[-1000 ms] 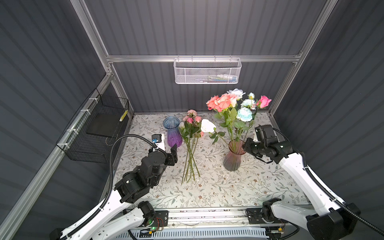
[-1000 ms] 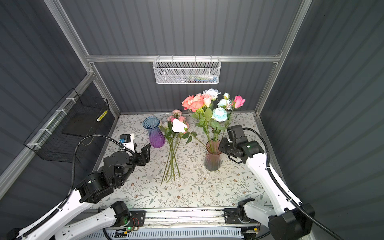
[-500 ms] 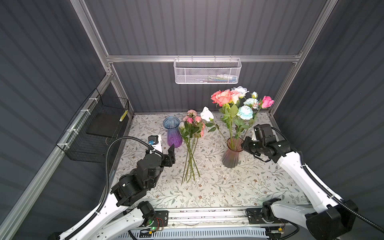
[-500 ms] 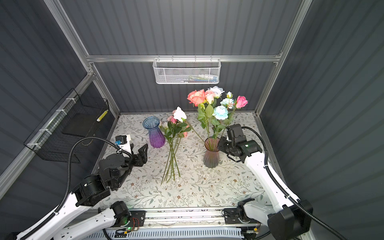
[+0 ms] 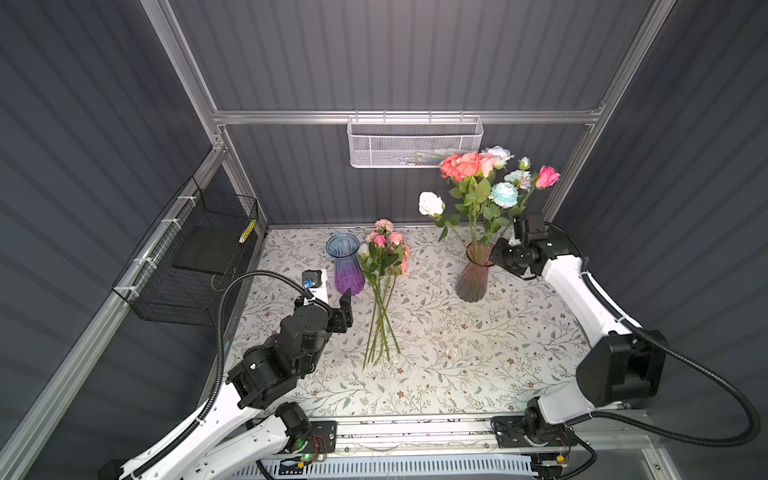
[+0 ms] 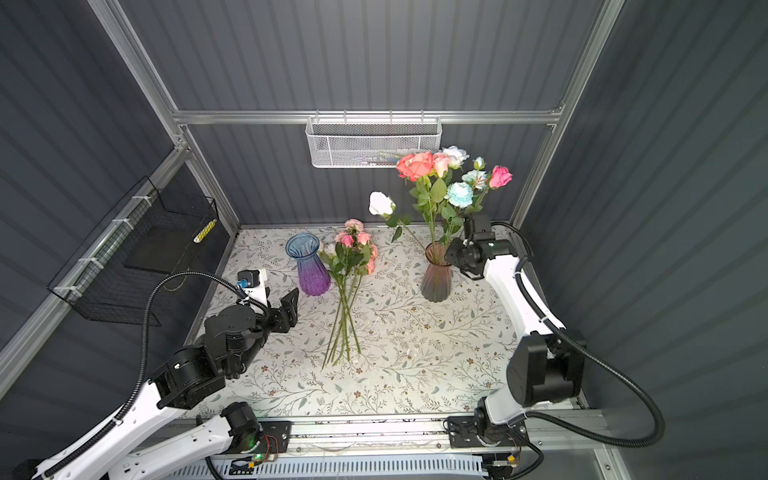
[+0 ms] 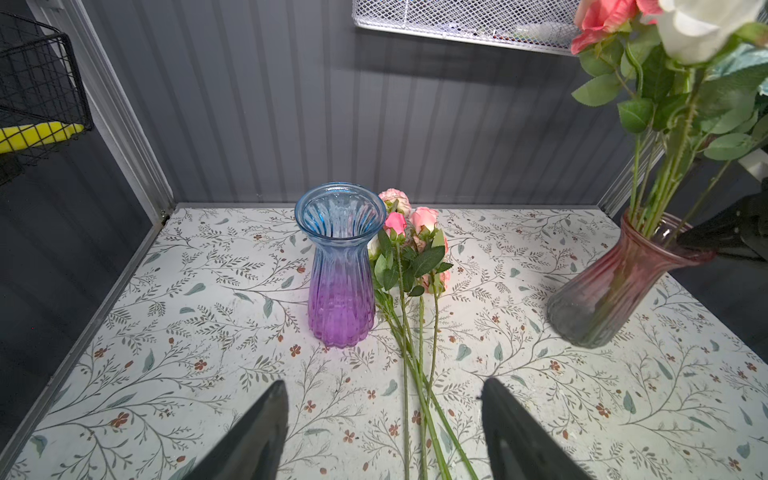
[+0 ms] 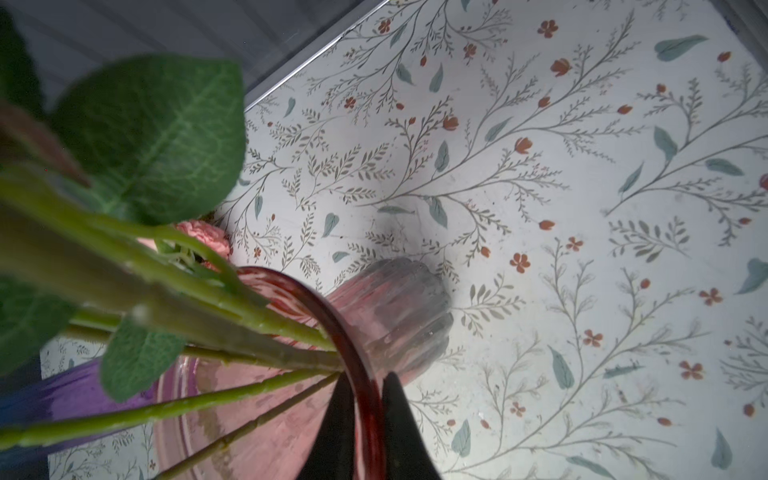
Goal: Arrange the flowers into the vase
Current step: 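Slide the pink vase farther from the robot with the right gripper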
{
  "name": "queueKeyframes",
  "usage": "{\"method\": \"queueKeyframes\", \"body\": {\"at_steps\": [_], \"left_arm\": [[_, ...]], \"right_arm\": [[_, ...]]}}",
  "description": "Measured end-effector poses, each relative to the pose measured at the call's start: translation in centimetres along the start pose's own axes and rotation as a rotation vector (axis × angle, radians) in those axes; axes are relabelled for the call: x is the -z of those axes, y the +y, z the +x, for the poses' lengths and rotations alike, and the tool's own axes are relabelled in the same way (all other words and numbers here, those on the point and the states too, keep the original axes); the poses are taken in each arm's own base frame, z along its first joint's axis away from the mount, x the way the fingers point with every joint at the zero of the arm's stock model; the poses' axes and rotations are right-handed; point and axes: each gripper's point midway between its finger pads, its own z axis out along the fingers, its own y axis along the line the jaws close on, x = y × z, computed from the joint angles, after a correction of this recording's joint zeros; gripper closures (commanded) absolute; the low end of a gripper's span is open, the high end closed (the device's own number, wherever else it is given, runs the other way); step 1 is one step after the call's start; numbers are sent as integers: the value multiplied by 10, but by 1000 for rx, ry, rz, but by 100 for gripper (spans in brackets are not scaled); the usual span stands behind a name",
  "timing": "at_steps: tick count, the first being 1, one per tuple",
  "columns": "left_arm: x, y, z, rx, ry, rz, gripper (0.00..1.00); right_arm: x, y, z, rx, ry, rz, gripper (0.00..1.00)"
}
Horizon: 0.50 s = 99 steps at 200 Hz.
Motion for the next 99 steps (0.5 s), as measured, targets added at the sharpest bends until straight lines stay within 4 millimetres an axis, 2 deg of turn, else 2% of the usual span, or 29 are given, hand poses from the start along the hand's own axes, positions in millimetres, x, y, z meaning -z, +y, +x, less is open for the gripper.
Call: {"method": "queueKeyframes", "body": {"at_steps": [30, 53, 63, 99], "left_arm": [[4, 2, -1, -9, 11, -4, 26], [8, 4, -8, -3, 3, -2, 26], [9, 4, -10, -2, 2, -2, 26], [11, 3, -17, 0, 0, -1, 23]], "right_arm": [[-17, -2, -27, -12, -9, 10, 100], [-23, -1, -37, -5, -8, 7, 100], [-25, -1, -37, 0, -4, 6, 90], [-25, -2, -36, 27, 6, 6, 67]]}}
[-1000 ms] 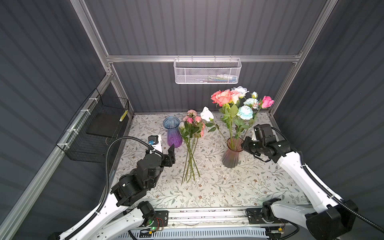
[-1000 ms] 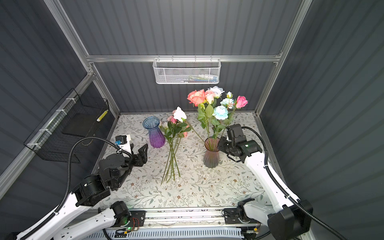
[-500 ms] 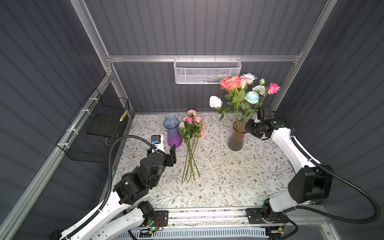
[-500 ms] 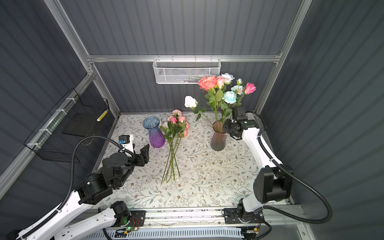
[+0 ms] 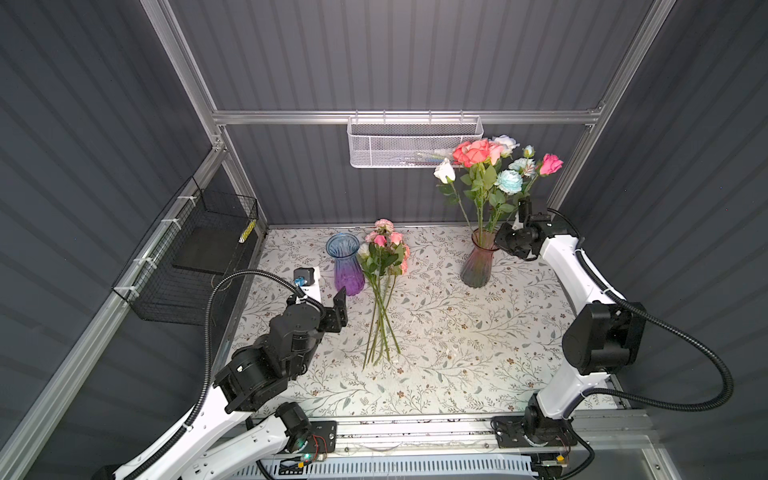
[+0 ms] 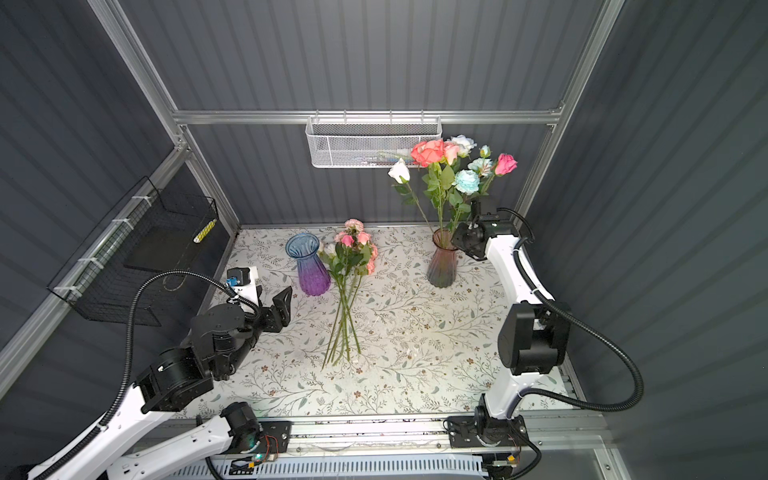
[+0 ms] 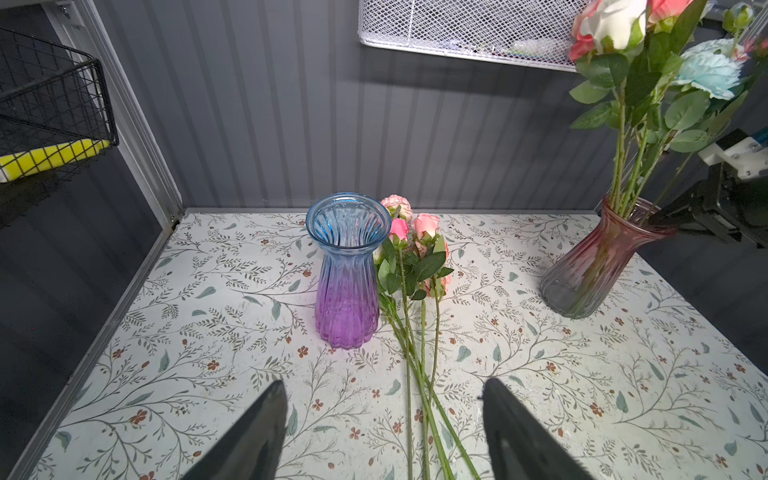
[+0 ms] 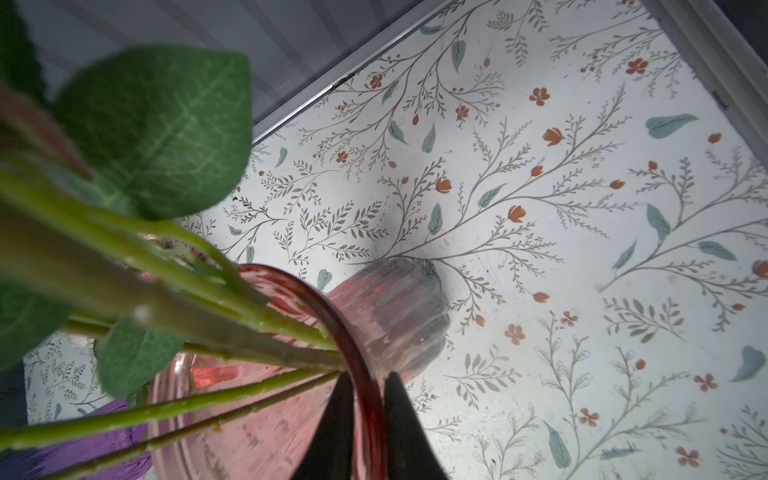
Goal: Arrange the flowers into the vase
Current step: 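Slide the pink vase farther from the robot with the right gripper, then release the pink vase with the right gripper while the left gripper reaches the blue-purple vase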
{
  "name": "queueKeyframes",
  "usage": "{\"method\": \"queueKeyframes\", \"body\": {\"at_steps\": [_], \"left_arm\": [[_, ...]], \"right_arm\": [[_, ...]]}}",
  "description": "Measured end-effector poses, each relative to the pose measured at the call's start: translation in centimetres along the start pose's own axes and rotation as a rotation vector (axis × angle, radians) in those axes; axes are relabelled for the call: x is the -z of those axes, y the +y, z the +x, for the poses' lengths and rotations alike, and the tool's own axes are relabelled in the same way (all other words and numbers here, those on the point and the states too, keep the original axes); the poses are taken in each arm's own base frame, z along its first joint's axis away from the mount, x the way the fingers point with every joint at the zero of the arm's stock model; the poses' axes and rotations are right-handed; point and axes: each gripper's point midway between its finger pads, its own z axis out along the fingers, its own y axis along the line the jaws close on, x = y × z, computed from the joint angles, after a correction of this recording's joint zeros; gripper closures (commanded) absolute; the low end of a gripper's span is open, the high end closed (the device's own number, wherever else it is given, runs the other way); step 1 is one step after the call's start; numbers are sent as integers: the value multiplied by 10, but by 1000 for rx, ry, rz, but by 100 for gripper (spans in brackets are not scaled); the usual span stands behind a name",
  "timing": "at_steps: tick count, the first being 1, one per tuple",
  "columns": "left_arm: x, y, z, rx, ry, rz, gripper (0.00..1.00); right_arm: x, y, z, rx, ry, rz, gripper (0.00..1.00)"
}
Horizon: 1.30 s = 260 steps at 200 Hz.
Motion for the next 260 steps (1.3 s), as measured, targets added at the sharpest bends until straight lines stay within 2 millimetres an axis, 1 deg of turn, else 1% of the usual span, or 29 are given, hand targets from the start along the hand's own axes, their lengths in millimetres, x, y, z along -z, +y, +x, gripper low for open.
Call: {"method": "queueKeyframes", "body": {"at_steps": [14, 27, 40, 60, 78, 91, 101, 123, 143, 153, 161, 168, 182, 196, 211, 220, 231, 243, 260], "left_arm": [[-3, -3, -1, -6, 7, -3, 22], [-8, -6, 1, -20, 25, -9, 20], [-14, -9, 5, -38, 47, -17, 19], [-24, -13, 8, -69, 77, -48, 19], [-37, -13, 5, -96, 111, -88, 20], [-48, -9, -5, -95, 132, -124, 21], [-58, -3, -17, -77, 142, -147, 21], [-79, 20, -47, -3, 159, -182, 21], [-99, 40, -74, 69, 168, -183, 22], [-111, 50, -82, 97, 183, -181, 22], [-121, 58, -83, 117, 203, -180, 23], [-132, 64, -81, 133, 230, -176, 25], [-156, 78, -66, 163, 302, -176, 29], [-181, 90, -43, 190, 388, -174, 33], [-201, 99, -15, 217, 480, -172, 33], [-210, 101, 0, 229, 530, -170, 33], [-219, 100, 12, 238, 571, -159, 34], [-226, 97, 17, 246, 594, -136, 35], [-234, 92, 16, 255, 600, -108, 39]], "right_arm": [[1, -1, 0, 2, 2, 2, 59], [3, -1, 1, 7, 1, 4, 56], [9, -1, 0, 11, -8, 4, 52], [28, 0, -6, 17, -49, 3, 48], [55, -1, -10, 19, -106, 1, 45], [77, -4, -10, 17, -151, 2, 42], [93, -8, -8, 20, -184, 5, 41], [124, -20, 3, 16, -246, 16, 38], [146, -30, 19, 15, -286, 22, 37], [154, -34, 26, 17, -302, 20, 36], [162, -36, 33, 21, -314, 14, 36], [168, -36, 40, 28, -323, 4, 36], [182, -32, 50, 43, -345, -27, 35], [193, -28, 57, 56, -362, -59, 35], [198, -26, 63, 65, -368, -86, 35], [199, -25, 67, 69, -365, -95, 35], [196, -25, 72, 72, -355, -103, 35], [191, -27, 78, 76, -335, -104, 35], [181, -29, 86, 79, -304, -103, 34]]}}
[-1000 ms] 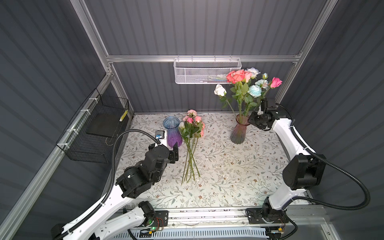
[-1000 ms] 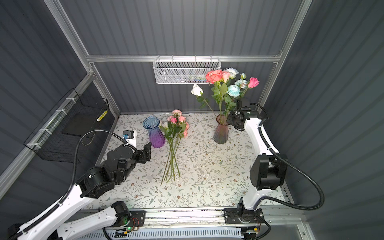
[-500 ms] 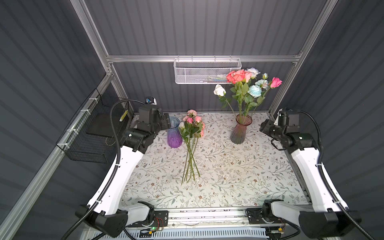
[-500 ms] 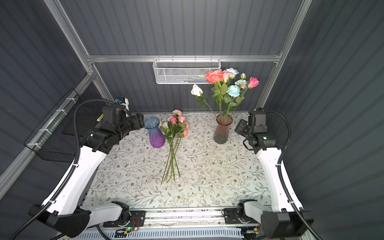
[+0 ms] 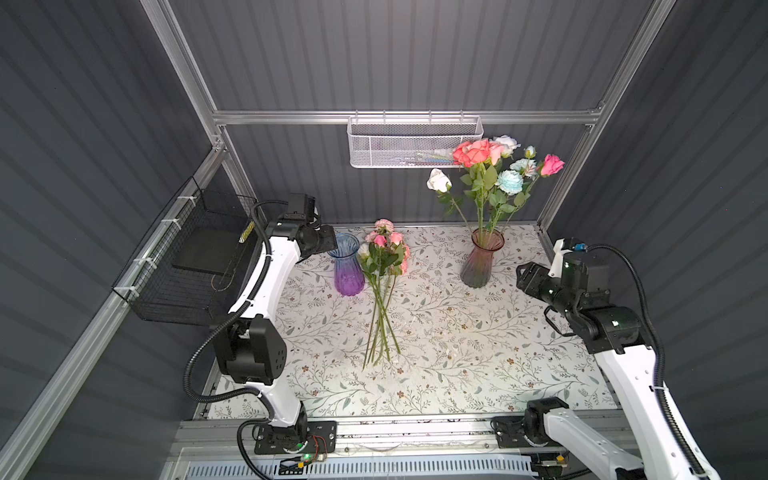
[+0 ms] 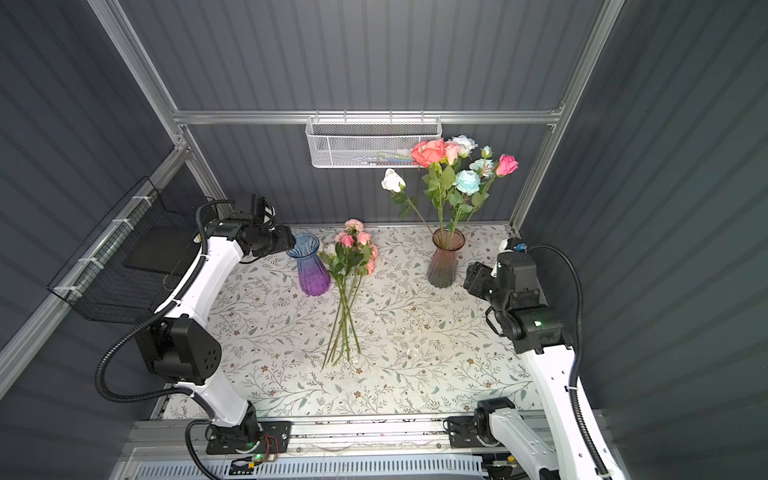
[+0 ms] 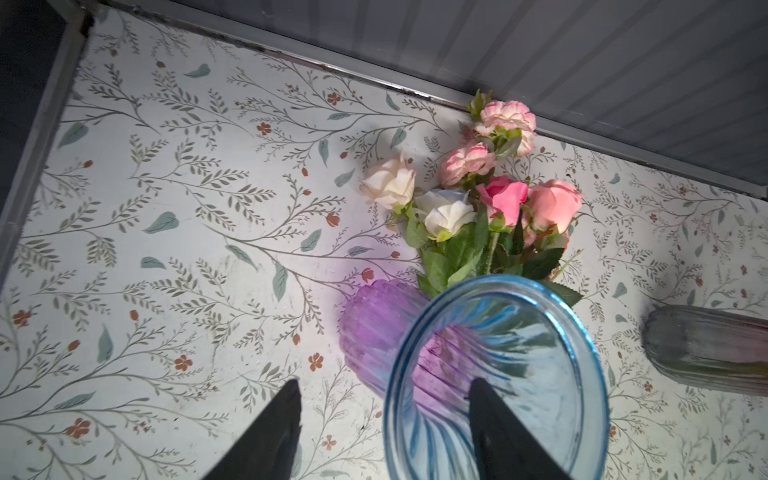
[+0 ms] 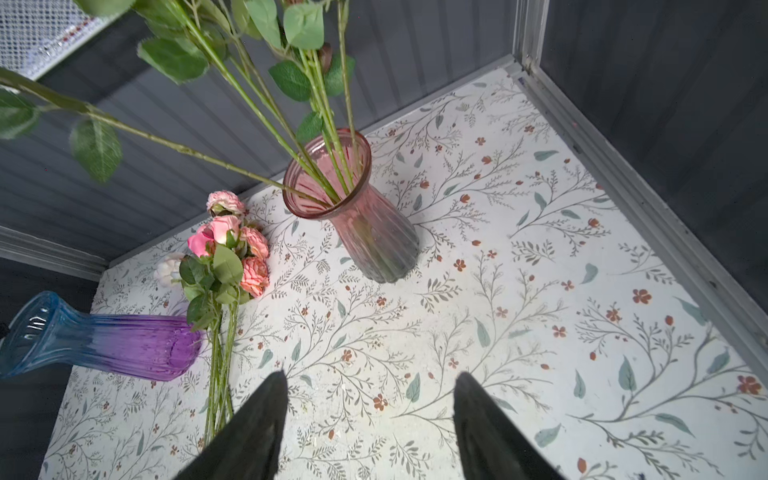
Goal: Arrange the flowers into the vase
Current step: 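Release the pink vase with the right gripper while the left gripper reaches the blue-purple vase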
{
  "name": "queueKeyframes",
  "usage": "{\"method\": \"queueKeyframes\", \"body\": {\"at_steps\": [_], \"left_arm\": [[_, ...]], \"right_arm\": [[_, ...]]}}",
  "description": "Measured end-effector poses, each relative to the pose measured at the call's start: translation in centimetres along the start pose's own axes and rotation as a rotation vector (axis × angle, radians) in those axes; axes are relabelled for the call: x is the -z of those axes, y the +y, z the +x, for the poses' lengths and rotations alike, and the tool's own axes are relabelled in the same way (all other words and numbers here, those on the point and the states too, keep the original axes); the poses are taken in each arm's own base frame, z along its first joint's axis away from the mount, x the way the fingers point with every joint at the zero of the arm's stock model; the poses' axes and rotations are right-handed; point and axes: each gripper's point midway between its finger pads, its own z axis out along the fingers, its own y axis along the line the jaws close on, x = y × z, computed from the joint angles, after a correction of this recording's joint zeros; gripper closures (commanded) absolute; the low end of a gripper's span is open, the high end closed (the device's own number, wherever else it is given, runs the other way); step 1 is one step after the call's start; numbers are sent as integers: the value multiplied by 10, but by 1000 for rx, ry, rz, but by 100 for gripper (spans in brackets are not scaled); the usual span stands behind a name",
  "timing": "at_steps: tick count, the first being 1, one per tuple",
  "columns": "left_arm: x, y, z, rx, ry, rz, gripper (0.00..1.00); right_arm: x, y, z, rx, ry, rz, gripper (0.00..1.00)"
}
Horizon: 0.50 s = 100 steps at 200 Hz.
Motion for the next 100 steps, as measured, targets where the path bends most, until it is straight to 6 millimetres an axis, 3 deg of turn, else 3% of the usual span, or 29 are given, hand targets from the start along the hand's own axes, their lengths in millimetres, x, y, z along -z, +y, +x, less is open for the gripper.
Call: {"method": "queueKeyframes", "body": {"at_steps": [29, 43, 80, 100], "left_arm": [[-10, -3, -2, -3, 17, 12, 44], [-16, -1, 2, -4, 34, 6, 45], [-23, 2, 7, -24, 52, -2, 62], [-26, 4, 13, -32, 67, -5, 63]], "right_arm": [[-5, -3, 13, -1, 31, -1, 34], [-2, -2, 13, -2, 28, -12, 34], [3, 1, 11, -6, 14, -35, 34], [5, 2, 12, -6, 14, -41, 34]]}}
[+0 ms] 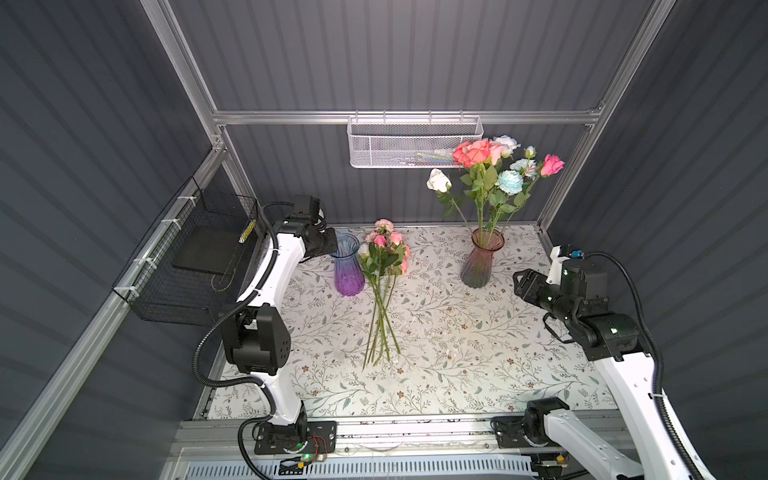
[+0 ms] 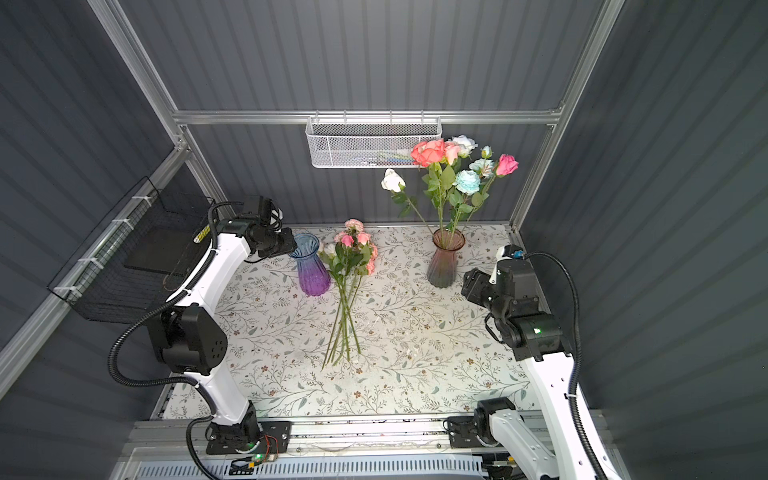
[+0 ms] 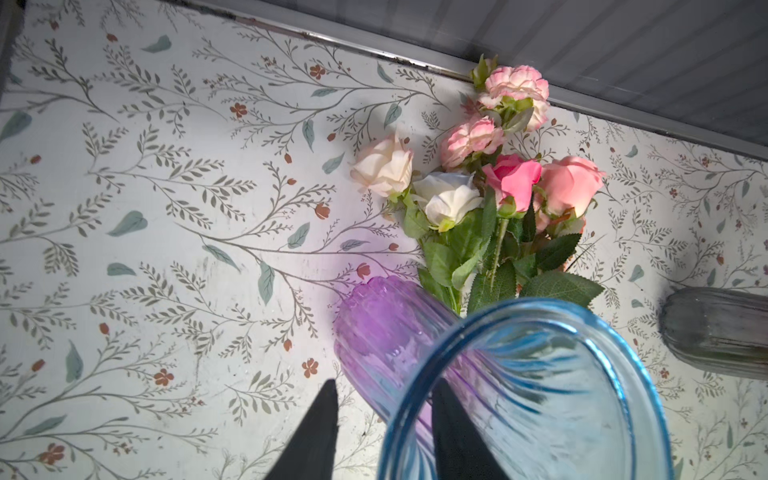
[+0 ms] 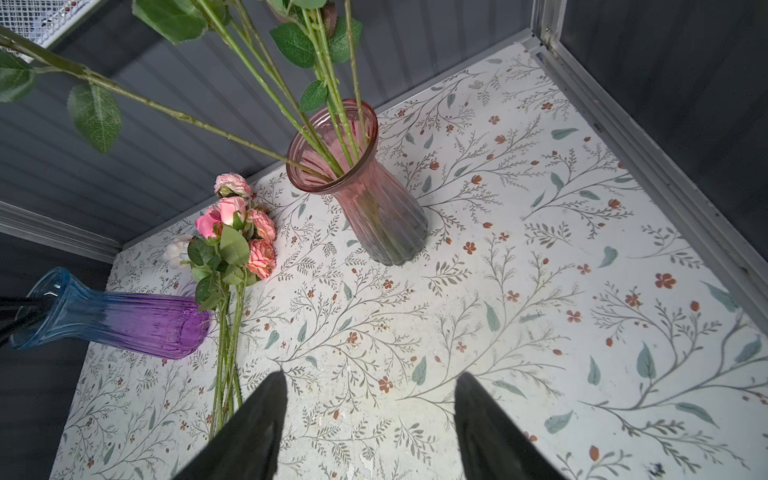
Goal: Arrange the flowers into the vase
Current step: 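Grasp the blue-purple vase rim with the left gripper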
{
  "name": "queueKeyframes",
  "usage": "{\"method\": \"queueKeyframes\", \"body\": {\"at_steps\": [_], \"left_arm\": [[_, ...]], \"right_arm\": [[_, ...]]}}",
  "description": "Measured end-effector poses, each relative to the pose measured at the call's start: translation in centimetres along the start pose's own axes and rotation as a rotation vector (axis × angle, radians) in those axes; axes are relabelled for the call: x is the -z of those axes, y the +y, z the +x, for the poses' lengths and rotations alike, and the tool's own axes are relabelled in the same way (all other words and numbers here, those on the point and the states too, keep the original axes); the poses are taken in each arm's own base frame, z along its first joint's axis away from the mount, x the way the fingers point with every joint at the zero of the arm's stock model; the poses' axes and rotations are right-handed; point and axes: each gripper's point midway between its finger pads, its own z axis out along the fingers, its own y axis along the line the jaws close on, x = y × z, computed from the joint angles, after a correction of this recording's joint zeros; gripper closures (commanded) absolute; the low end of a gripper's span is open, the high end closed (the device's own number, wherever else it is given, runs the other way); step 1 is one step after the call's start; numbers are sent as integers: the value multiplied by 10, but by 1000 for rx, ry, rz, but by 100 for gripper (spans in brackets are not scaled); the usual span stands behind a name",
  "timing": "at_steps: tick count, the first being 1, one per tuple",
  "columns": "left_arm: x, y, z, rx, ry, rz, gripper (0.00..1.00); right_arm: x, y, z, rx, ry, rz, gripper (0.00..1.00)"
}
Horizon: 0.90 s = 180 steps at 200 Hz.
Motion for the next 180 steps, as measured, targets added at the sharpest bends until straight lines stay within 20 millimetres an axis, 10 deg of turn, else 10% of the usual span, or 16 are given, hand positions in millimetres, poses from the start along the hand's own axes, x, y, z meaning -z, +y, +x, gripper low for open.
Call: {"method": "queueKeyframes", "body": {"at_steps": [86, 180], "left_arm": [[10, -2, 9, -23, -5, 54, 100], [36, 9, 27, -2, 24, 7, 100]], "right_arm": [[10, -1, -1, 0, -22, -7, 34], [15, 0, 0, 0, -24, -14, 34]]}}
